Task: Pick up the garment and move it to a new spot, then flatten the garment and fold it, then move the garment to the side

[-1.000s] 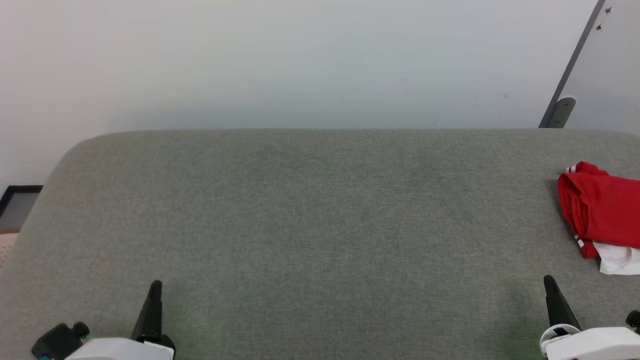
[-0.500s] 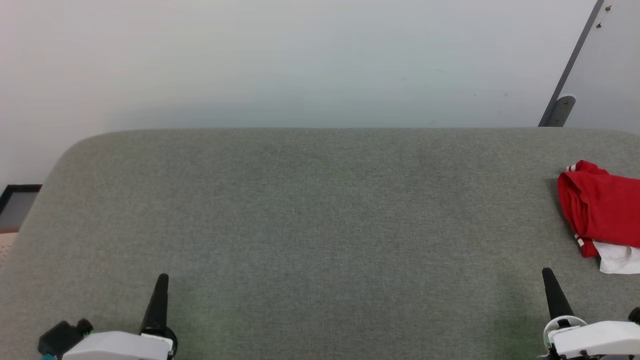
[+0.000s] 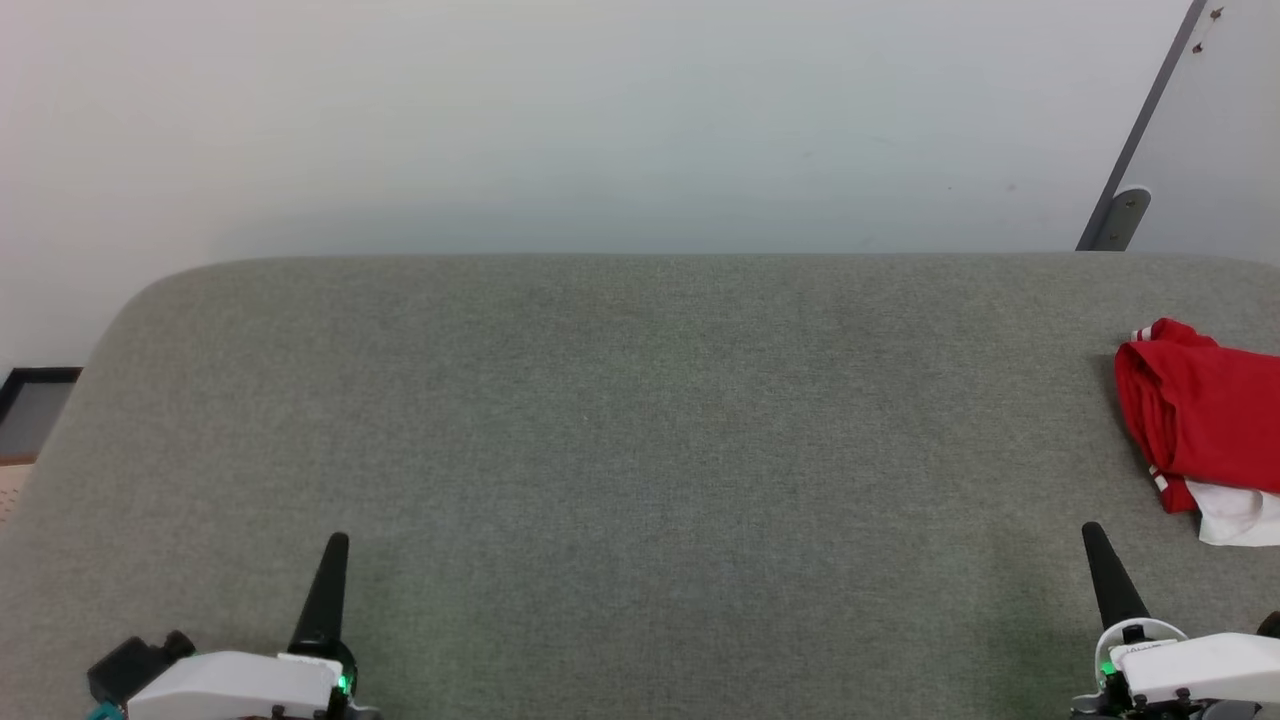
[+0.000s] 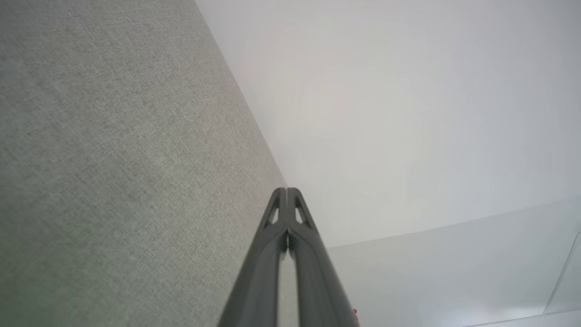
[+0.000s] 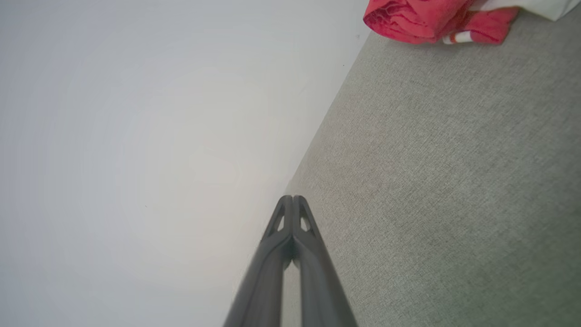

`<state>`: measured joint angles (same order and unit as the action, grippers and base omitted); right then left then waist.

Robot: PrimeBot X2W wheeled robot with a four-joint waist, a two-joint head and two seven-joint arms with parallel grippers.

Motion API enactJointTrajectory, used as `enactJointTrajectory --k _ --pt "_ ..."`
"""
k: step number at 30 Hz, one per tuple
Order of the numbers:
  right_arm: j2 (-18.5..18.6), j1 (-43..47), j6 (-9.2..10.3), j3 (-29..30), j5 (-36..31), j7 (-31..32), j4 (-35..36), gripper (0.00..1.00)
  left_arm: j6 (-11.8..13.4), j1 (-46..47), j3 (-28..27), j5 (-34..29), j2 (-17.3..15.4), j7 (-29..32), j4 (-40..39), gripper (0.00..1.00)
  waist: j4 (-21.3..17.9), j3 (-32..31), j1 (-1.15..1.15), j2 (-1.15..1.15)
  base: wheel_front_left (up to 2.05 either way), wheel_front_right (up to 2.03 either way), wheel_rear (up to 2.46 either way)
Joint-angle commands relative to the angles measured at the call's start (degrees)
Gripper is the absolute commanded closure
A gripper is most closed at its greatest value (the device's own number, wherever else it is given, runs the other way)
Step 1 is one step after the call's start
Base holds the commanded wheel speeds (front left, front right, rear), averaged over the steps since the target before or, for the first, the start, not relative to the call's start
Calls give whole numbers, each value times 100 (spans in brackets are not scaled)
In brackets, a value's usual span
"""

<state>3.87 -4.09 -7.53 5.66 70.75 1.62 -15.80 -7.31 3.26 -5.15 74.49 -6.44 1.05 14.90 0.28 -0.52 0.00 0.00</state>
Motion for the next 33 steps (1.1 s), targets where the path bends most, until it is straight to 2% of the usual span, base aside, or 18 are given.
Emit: enactJointTrajectory --k 1,33 --pt "-5 -102 4 31 106 31 69 100 -20 98 -30 91 -6 21 -59 100 0 1 0 0 0 0 0" --pt "-80 -207 7 77 1609 378 159 100 -28 257 -119 1343 267 414 -82 100 -19 48 0 0 0 0 0"
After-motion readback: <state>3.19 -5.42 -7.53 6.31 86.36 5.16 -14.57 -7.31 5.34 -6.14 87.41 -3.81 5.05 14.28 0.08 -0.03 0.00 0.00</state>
